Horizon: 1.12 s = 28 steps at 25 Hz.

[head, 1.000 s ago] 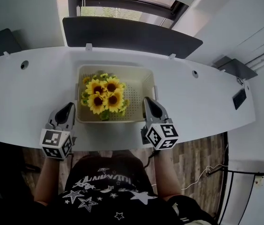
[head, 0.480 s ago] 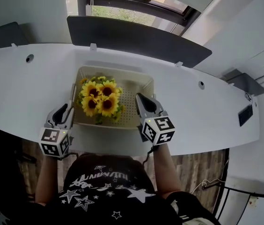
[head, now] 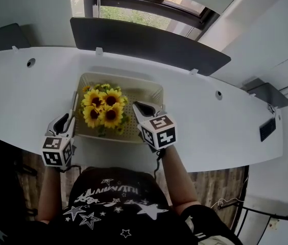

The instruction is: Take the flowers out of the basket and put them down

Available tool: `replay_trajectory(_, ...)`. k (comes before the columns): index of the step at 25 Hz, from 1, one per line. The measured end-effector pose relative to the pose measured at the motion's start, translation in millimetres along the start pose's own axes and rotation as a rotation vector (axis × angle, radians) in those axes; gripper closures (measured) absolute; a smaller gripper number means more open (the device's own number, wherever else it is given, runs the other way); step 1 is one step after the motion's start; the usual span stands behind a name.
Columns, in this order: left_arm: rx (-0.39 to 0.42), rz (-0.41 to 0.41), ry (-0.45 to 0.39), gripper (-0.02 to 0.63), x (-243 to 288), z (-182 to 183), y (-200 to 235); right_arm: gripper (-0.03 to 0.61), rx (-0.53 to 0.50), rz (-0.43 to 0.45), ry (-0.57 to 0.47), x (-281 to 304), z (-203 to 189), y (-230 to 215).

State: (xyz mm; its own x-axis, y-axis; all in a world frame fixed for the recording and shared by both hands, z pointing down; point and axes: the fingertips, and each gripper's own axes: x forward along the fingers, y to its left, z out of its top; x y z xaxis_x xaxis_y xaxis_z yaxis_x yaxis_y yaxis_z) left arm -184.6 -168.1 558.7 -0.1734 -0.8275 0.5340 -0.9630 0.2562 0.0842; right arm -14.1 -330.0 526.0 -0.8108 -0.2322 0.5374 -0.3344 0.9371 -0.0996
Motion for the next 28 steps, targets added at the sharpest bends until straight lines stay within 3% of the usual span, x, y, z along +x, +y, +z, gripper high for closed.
replay_trajectory(7,-0.031,-0.007,0.007,0.534,2.1,-1.1,-1.3,0.546,-0.136,0.078,0.209,23.3,-25.2,8.6)
replay_trajectory(9,-0.038,-0.004,0.001,0.535,1.8,-0.9,-1.2,0.466,-0.180,0.090,0.270,29.9,-33.3,11.8)
replay_trajectory(17,-0.044,-0.009,0.000,0.537,2.0,-1.8,-1.4,0.357,-0.368,0.175,0.406,53.9,-58.0,25.0)
replay_trajectory(22,-0.054,-0.013,-0.003,0.537,1.9,-1.5,-4.1,0.330,-0.422,0.263,0.387,62.5,-63.4,35.2)
replay_trajectory(28,-0.062,-0.020,-0.004,0.537,1.6,-1.1,-4.6,0.253,-0.468,0.346,0.333,66.1,-59.5,50.3)
